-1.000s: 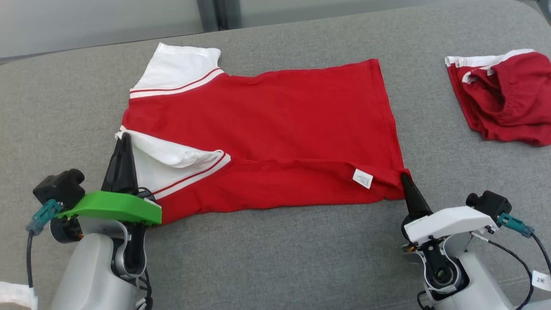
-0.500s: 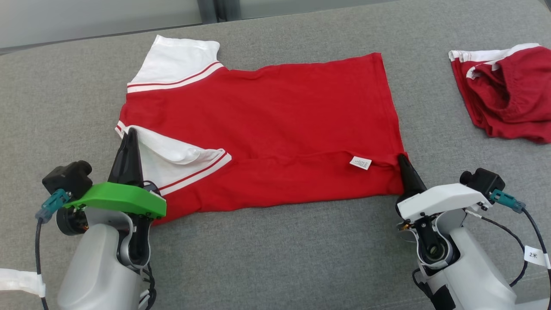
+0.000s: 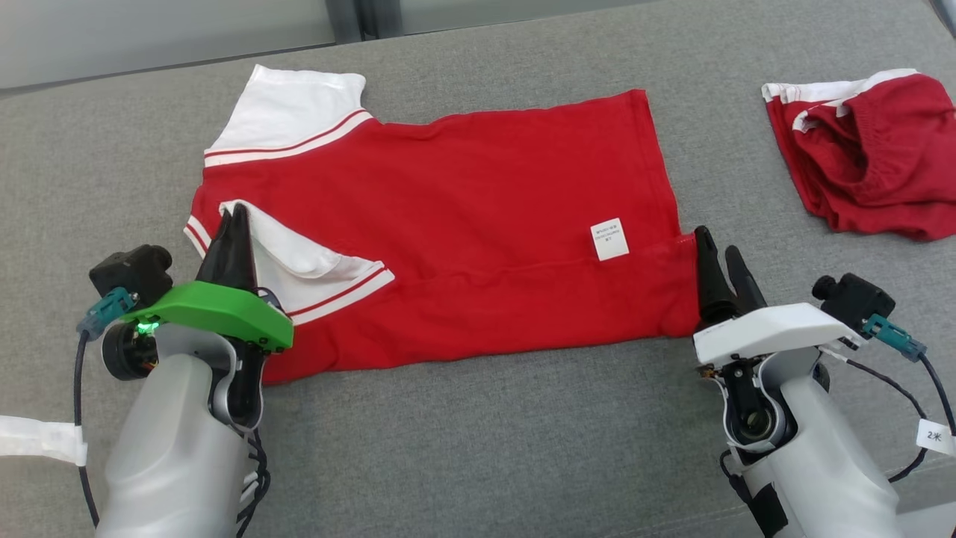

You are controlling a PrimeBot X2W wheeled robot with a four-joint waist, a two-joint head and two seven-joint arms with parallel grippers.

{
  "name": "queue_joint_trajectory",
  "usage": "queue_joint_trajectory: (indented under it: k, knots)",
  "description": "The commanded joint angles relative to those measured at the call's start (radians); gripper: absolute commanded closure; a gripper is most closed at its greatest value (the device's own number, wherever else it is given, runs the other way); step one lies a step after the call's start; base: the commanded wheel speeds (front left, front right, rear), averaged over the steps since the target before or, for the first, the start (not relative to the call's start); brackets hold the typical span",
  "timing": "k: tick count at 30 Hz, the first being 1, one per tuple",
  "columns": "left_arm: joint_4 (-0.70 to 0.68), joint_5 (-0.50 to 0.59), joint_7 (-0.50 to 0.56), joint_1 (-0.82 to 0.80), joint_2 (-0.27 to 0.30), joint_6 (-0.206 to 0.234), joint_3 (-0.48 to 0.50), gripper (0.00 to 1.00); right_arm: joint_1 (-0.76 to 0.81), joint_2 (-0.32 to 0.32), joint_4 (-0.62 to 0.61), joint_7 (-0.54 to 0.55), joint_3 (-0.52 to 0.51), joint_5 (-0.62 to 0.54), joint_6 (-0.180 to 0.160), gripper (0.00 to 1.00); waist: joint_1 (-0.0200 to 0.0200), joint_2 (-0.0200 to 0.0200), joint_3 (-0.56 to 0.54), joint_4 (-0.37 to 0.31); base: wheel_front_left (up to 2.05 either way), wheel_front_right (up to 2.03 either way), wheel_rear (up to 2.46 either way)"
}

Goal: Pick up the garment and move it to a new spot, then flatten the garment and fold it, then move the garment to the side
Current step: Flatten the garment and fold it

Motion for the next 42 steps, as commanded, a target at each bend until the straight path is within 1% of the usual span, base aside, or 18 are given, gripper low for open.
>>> queue_joint_trajectory:
  k: [1, 4, 9, 15, 19, 24, 29, 32, 37, 42]
  knots:
    - [0.007, 0.005, -0.002, -0.021, 0.007, -0.004, 0.009, 0.0, 0.003, -0.002, -0.014, -0.011, -0.008, -0.036, 0.0, 0.0, -0.0001, 0.0, -0.002, -0.006, 0.0, 0.0, 0.0]
    - [0.014, 0.017, -0.003, -0.018, 0.012, -0.004, 0.024, 0.0, 0.026, -0.002, -0.046, -0.02, -0.03, -0.098, 0.0, 0.0, -0.0001, 0.0, -0.009, -0.005, 0.0, 0.0, 0.0]
    - [-0.004, 0.03, -0.003, 0.017, 0.014, -0.005, 0.04, 0.0, 0.071, -0.002, -0.096, -0.02, -0.064, -0.151, 0.0, 0.0, -0.0001, 0.0, -0.035, 0.015, 0.0, 0.0, 0.0]
    - [-0.044, -0.003, 0.002, 0.095, 0.031, -0.01, 0.04, 0.0, 0.131, -0.002, -0.139, -0.012, -0.083, -0.207, 0.0, 0.0, -0.0001, 0.0, -0.086, 0.045, 0.0, 0.0, 0.0]
    - [-0.094, -0.028, 0.036, 0.176, 0.057, -0.009, 0.04, 0.0, 0.17, -0.002, -0.161, -0.006, -0.102, -0.257, 0.0, 0.0, -0.0001, 0.0, -0.121, 0.064, 0.0, 0.0, 0.0]
    - [-0.177, -0.042, 0.12, 0.297, 0.08, 0.015, 0.03, 0.0, 0.221, -0.002, -0.185, 0.009, -0.125, -0.324, 0.0, 0.0, -0.0001, 0.0, -0.158, 0.078, 0.0, 0.0, 0.0]
    - [-0.251, -0.061, 0.241, 0.401, 0.089, 0.038, 0.007, 0.0, 0.252, -0.002, -0.208, 0.026, -0.127, -0.333, 0.0, 0.0, -0.0001, 0.0, -0.17, 0.073, 0.0, 0.0, 0.0]
    - [-0.283, -0.072, 0.294, 0.439, 0.09, 0.058, -0.001, 0.0, 0.262, -0.002, -0.219, 0.033, -0.122, -0.333, 0.0, 0.0, -0.0001, 0.0, -0.167, 0.066, 0.0, 0.0, 0.0]
    - [-0.317, -0.104, 0.33, 0.467, 0.082, 0.083, 0.012, 0.0, 0.264, -0.002, -0.232, 0.043, -0.121, -0.335, 0.0, 0.0, -0.0001, 0.0, -0.154, 0.047, 0.0, 0.0, 0.0]
    - [-0.306, -0.123, 0.335, 0.456, 0.08, 0.102, 0.036, 0.0, 0.262, -0.002, -0.238, 0.051, -0.125, -0.344, 0.0, 0.0, -0.0001, 0.0, -0.139, 0.026, 0.0, 0.0, 0.0]
